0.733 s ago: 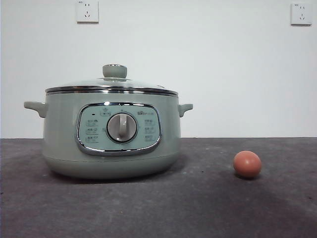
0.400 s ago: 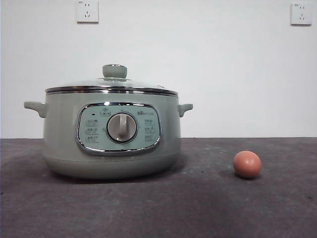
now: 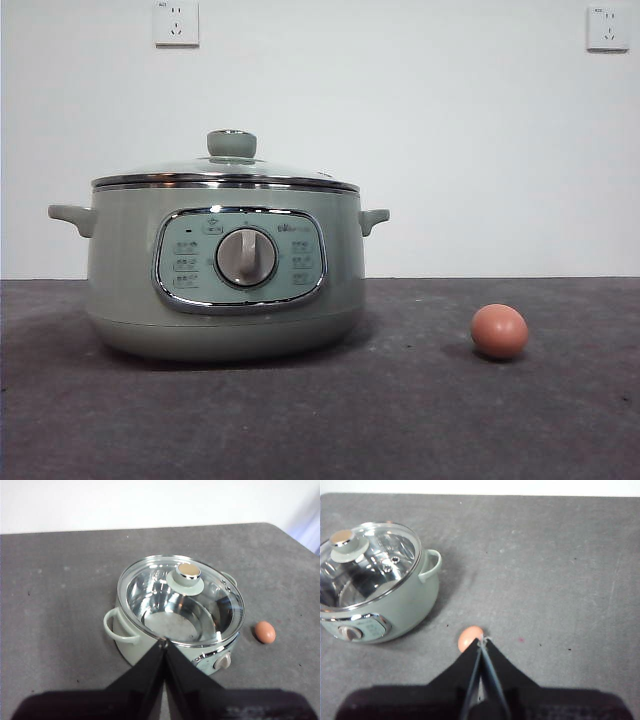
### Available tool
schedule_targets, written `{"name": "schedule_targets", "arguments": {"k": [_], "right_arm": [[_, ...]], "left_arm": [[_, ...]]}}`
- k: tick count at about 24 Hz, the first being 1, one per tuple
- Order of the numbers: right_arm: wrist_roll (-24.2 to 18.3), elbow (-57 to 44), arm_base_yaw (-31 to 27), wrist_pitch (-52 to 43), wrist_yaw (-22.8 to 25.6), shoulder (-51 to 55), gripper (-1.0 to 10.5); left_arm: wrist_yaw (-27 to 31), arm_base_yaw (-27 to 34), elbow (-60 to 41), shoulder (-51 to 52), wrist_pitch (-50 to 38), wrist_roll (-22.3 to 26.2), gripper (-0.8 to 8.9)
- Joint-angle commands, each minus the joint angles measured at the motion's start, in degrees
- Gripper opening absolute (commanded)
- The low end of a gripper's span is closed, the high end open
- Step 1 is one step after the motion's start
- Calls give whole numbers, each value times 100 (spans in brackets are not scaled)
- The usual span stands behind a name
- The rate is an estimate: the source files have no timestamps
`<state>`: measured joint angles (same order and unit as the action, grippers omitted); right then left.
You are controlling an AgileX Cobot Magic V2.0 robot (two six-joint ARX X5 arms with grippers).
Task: Pick up the egg,open the lid,put the egg in the pot,close the lid
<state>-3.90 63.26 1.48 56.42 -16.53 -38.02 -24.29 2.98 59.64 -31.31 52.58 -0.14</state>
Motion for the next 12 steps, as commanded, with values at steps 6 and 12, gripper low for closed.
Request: {"name": "schedule_targets", "arguments": {"k": [6, 12], "right_arm": [[-79, 72, 2, 66, -24, -87, 506], [-70, 74, 2, 70, -22, -122, 600]], "left_arm": [[-514, -31, 37, -260, 48, -175, 626], [-514, -31, 44, -551, -197, -273, 642]]}}
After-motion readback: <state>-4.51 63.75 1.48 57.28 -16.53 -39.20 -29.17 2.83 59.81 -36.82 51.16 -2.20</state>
